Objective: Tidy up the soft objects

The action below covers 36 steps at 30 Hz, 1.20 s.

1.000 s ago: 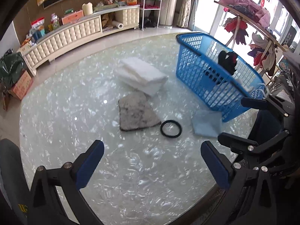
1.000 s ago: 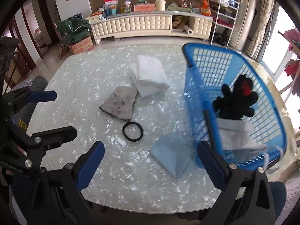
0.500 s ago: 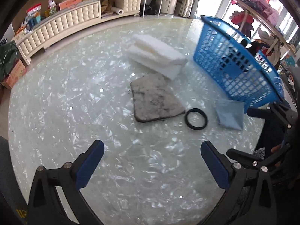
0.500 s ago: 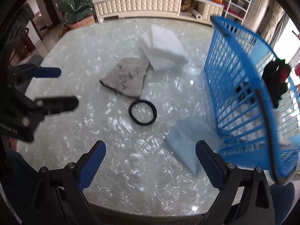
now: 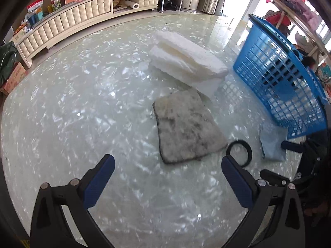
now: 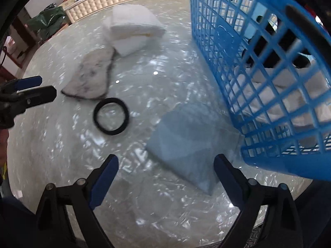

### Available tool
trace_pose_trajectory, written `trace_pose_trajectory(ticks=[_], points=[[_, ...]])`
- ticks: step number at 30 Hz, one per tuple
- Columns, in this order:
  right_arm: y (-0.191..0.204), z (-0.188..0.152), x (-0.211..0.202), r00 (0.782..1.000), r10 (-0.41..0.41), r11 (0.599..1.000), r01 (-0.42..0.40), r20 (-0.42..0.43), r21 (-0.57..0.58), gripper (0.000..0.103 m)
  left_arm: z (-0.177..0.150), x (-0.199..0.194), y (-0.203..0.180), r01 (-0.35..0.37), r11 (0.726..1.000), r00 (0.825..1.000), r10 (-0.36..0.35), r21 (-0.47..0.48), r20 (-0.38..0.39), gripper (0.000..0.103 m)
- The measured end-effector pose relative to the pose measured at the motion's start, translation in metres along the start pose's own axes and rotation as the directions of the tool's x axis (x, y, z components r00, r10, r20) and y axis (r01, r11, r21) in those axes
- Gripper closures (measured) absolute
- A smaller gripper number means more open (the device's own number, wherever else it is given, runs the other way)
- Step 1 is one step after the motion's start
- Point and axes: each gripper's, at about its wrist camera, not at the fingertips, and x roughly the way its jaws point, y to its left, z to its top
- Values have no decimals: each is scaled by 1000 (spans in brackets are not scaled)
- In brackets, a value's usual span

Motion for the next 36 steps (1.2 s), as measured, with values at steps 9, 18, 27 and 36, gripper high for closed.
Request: trace_pose_trajectory(ticks=[9,18,27,36], points=[[-8,0,4,997,-69,997,69,27,16,19,23,39,0,-10,1000,998,11,17,-57,1],[-14,13,8,997,-64,998,63,37,10,26,28,49,-10,-53,995,996,58,88,-62,33],[-27,13,-2,996,-68,997,67,49,23,59,29,48,-23,32,995,998,-27,90,-54,91],[-28,9,-10,999,-30,1000,30,42,2,95,-3,22,-21,24,999,1000,-24,21,-18,93]])
